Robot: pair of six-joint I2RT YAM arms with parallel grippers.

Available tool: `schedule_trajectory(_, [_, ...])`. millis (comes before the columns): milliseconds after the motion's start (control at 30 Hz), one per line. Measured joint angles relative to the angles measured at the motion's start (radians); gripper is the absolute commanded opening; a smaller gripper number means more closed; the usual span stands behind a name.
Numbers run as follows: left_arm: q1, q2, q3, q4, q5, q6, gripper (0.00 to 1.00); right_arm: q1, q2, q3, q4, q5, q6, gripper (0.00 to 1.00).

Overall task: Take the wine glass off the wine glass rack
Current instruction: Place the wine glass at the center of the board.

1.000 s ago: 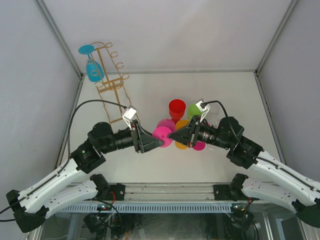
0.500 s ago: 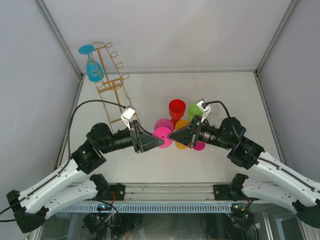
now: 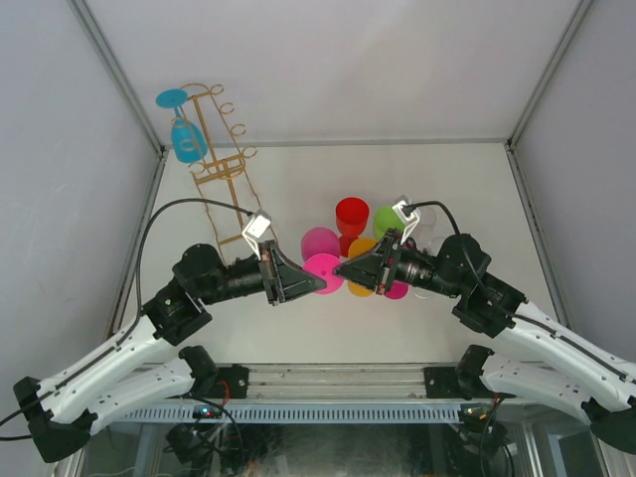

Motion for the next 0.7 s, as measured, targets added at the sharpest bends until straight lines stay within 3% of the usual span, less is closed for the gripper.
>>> schedule_trajectory(67, [0.000, -0.008, 0.000, -0.001, -0.001, 0.008, 0.00, 0.001, 0.000, 0.000, 0.004, 0.000, 0.000, 0.02])
schedule_trajectory(233, [-0.003, -0.051, 0.000, -0.031, -0.011, 0.082, 0.00, 0.004, -0.012, 0.000, 0.001, 0.002, -0.002, 0.37])
schedule_trajectory(300, [-0.002, -0.089, -0.005, -0.042, -0.018, 0.132, 0.00, -0.009, -0.033, 0.000, -0.009, 0.014, -0.007, 0.45])
schedule_trajectory(500, [-0.008, -0.206, -0.073, -0.051, -0.017, 0.278, 0.00, -0.082, -0.114, 0.000, -0.078, 0.085, -0.017, 0.53])
schedule_trajectory(700, [-0.055, -0.215, -0.114, -0.091, 0.106, 0.499, 0.00, -0.242, -0.172, 0.003, -0.174, 0.111, 0.010, 0.59])
